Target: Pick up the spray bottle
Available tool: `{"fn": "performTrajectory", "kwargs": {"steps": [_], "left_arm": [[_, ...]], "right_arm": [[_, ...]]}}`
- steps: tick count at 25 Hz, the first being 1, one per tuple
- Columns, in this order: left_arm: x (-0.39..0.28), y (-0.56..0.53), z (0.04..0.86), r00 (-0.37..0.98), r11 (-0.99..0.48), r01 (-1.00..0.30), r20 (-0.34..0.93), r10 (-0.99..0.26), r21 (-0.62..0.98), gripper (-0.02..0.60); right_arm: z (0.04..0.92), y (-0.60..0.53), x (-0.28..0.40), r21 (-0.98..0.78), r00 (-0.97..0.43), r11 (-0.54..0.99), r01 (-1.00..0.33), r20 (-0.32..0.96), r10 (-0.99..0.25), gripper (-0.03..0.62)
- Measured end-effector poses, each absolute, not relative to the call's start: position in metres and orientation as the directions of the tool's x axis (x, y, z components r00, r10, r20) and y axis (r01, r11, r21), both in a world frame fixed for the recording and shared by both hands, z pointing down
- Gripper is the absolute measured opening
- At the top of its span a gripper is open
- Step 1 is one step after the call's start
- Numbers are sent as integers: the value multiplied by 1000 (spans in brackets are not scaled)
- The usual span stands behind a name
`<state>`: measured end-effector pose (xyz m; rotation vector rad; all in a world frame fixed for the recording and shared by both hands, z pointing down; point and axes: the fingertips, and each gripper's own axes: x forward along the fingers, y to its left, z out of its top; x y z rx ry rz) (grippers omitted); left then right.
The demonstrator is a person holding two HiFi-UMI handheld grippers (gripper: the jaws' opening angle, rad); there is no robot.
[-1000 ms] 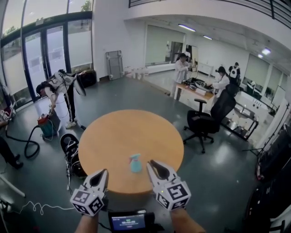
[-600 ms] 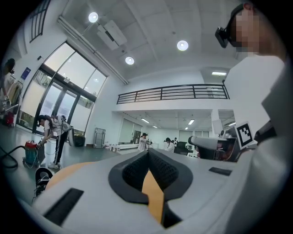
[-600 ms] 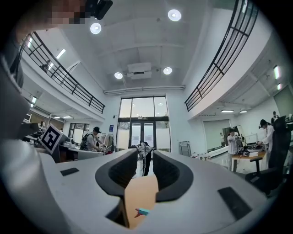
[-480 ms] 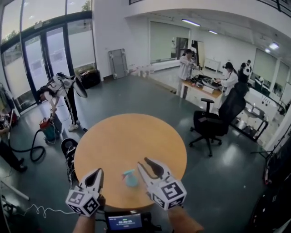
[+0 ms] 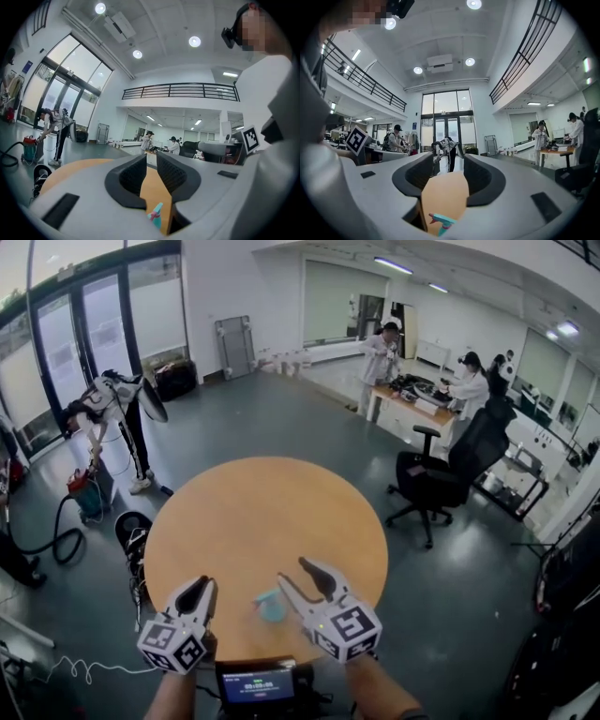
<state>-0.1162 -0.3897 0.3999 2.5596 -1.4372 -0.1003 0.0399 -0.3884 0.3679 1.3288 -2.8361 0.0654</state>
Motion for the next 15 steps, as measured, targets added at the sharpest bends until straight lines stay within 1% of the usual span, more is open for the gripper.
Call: {"fn": "performTrajectory", "kwargs": {"steps": [3, 5, 6, 8, 10, 11, 13, 15], "left_arm": [[-128, -400, 405, 525, -508, -839, 42, -850, 197, 72], [-141, -413, 413, 527, -508, -835, 43, -849, 212, 116], [-146, -417, 417, 524, -503, -837, 49, -850, 218, 129], [-155, -420, 424, 507, -483, -846, 63, -859, 227, 132], [-163, -419, 435, 495, -463, -851, 84, -865, 247, 137], [-167, -419, 442, 497, -460, -849, 99, -862, 260, 162], [-171, -420, 461, 508, -459, -843, 133, -851, 282, 188], [-172, -422, 482, 519, -456, -838, 174, -837, 301, 201]], "right_arm": [[374, -396, 35, -34, -632, 631, -775, 22, -775, 198], [383, -406, 27, -39, -635, 634, -772, 33, -772, 224], [388, -410, 24, -45, -634, 632, -773, 44, -772, 224], [399, -412, 22, -49, -630, 629, -776, 83, -772, 232], [413, -411, 20, -56, -623, 621, -782, 135, -771, 270], [420, -411, 17, -62, -618, 617, -785, 155, -771, 275], [437, -413, 11, -70, -614, 613, -787, 190, -766, 276], [458, -414, 7, -76, -615, 616, -784, 232, -754, 338]]}}
